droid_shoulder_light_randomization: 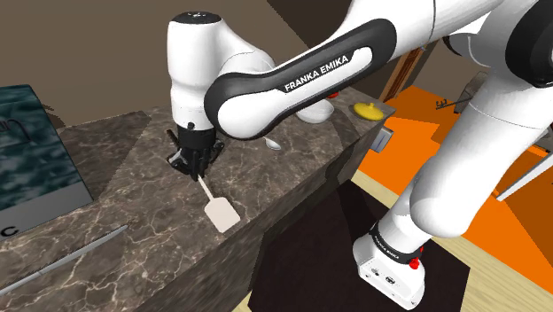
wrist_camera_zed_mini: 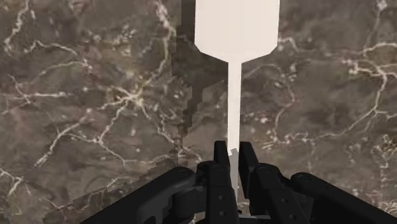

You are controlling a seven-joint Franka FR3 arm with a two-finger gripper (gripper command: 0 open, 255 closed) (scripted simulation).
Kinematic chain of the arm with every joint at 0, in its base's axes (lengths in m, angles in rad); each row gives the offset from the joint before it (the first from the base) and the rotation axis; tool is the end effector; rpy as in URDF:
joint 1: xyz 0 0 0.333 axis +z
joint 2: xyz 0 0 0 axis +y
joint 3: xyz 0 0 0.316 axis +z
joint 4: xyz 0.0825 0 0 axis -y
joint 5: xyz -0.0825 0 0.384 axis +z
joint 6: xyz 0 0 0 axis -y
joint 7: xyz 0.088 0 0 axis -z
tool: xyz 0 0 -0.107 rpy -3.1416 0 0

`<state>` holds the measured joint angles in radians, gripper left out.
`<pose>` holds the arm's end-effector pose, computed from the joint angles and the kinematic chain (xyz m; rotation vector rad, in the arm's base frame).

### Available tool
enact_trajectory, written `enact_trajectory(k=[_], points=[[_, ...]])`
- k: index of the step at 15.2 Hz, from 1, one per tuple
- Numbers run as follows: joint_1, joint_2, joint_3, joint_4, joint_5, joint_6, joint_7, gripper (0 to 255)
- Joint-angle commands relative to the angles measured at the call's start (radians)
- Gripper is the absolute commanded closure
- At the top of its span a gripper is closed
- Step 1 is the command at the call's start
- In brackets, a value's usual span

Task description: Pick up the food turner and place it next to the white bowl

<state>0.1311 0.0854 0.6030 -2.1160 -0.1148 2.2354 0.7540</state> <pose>0.4196 0.3693 0.3854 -3.1370 -0.0718 -0.1049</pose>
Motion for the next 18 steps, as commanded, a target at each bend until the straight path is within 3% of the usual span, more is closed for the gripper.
enact_trajectory(k=[1, 18], points=[[-0.003, -0.016, 0.001, 0.013, 0.014, -0.026, -0.012, 255], [-0.011, -0.102, -0.001, 0.150, 0.080, -0.231, -0.064, 255]])
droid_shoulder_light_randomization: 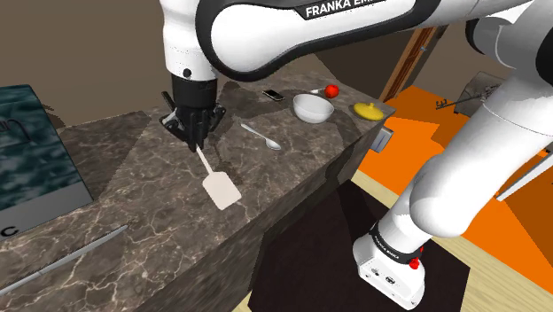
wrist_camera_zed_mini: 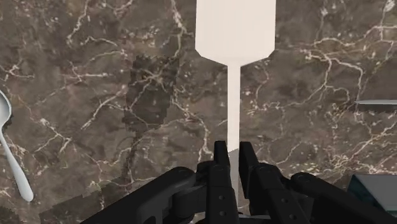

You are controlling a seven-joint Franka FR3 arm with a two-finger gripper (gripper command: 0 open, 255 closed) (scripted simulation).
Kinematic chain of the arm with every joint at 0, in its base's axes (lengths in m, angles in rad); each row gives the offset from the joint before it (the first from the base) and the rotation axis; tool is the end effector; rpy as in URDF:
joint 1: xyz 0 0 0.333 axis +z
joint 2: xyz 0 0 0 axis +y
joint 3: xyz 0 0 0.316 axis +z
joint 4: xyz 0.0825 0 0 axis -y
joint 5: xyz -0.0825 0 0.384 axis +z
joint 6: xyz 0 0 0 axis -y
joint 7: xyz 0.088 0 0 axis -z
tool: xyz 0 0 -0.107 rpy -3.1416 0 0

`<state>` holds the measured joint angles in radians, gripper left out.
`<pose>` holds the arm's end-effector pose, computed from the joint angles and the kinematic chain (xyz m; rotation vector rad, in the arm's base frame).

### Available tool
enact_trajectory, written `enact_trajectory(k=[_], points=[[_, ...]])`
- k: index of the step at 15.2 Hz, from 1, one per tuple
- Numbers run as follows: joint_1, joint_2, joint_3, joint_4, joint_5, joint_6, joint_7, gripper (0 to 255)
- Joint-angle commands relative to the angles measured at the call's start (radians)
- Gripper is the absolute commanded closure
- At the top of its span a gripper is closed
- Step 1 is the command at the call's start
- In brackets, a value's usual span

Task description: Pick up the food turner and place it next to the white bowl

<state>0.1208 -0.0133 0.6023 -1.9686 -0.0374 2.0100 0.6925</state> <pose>0.4201 0.3692 0.4792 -3.1368 -0.0718 -0.1050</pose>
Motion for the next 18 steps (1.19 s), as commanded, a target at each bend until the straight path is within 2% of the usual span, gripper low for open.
enact_trajectory(k=[1, 5, 9, 18], points=[[-0.012, -0.038, -0.013, -0.033, 0.025, 0.001, -0.034, 255], [-0.042, -0.168, -0.074, -0.160, 0.100, 0.018, -0.162, 255], [-0.059, -0.279, -0.147, -0.269, 0.147, 0.022, -0.281, 255], [-0.106, -0.465, -0.325, -0.450, 0.162, 0.009, -0.523, 255]])
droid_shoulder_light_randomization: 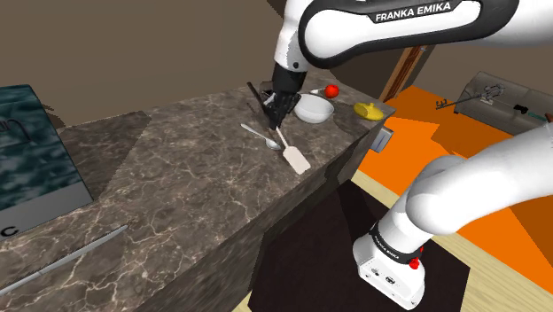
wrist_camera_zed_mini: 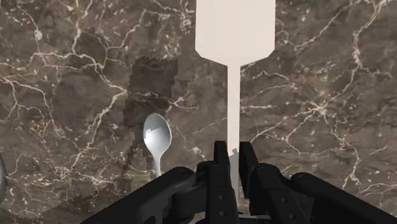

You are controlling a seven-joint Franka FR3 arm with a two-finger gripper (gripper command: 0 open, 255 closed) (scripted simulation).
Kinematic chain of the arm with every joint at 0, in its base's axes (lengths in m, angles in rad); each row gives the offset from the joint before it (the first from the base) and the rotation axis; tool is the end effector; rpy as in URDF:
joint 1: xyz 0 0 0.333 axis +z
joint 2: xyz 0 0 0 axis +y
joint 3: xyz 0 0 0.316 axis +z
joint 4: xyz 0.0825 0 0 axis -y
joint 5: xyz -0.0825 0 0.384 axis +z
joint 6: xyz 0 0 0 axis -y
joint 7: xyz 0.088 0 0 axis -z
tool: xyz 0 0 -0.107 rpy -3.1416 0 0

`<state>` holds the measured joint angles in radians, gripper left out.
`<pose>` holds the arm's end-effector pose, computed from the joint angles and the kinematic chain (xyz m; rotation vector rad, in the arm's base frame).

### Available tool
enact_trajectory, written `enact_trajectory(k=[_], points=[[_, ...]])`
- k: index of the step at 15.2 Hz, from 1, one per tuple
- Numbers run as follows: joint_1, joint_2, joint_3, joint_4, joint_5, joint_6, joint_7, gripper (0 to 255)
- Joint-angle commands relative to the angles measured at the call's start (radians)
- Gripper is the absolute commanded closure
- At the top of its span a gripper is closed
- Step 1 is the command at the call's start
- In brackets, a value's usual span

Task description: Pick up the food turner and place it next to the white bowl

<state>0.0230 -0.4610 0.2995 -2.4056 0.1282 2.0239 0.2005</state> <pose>0.3944 0.1470 0.4803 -3.1375 -0.0689 -0.1039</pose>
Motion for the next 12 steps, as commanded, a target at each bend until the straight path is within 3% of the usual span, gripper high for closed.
enact_trajectory(k=[1, 8, 12], points=[[-0.015, -0.033, -0.043, -0.028, -0.008, -0.007, -0.056, 255], [-0.091, -0.115, -0.204, -0.105, -0.068, -0.022, -0.256, 255], [-0.090, -0.102, -0.202, -0.149, -0.067, 0.036, -0.256, 255]])
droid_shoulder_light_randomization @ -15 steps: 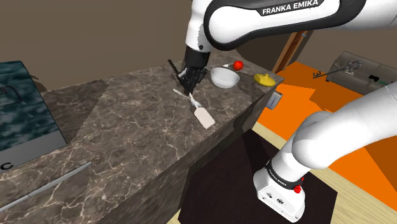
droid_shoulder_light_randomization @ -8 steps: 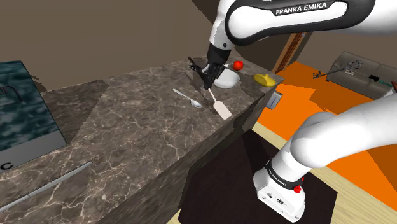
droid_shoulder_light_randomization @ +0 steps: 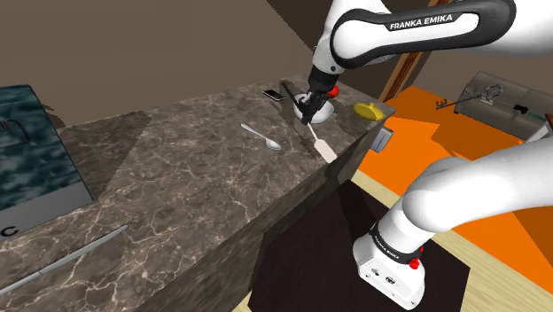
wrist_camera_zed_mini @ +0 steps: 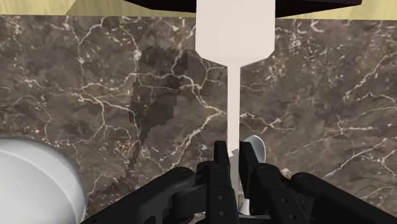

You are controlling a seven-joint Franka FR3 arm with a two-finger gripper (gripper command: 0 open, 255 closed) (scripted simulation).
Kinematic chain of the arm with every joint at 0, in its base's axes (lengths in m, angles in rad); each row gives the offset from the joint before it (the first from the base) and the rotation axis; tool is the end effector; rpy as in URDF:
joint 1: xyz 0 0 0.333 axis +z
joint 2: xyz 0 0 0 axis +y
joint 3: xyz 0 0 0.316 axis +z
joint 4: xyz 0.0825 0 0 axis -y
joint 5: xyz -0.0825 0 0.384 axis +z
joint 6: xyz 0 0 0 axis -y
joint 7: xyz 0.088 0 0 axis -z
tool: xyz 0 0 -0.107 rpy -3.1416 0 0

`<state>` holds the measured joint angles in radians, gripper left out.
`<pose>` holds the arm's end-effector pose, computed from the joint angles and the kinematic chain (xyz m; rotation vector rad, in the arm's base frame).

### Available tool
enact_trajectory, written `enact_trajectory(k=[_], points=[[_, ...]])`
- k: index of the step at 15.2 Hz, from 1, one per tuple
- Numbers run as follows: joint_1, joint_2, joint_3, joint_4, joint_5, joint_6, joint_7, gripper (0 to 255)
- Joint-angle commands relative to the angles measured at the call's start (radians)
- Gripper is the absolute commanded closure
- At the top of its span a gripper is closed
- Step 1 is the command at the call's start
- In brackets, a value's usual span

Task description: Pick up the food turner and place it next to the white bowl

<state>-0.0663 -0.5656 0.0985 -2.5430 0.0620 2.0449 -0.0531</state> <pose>0.3807 0.0169 0.4660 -3.1369 -0.0710 -0.1036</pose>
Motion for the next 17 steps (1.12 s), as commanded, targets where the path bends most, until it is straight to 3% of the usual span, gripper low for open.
enact_trajectory(k=[1, 17], points=[[0.000, 0.007, 0.000, -0.023, 0.000, 0.030, -0.002, 255], [0.001, 0.116, 0.012, -0.167, 0.006, 0.283, -0.002, 255]])
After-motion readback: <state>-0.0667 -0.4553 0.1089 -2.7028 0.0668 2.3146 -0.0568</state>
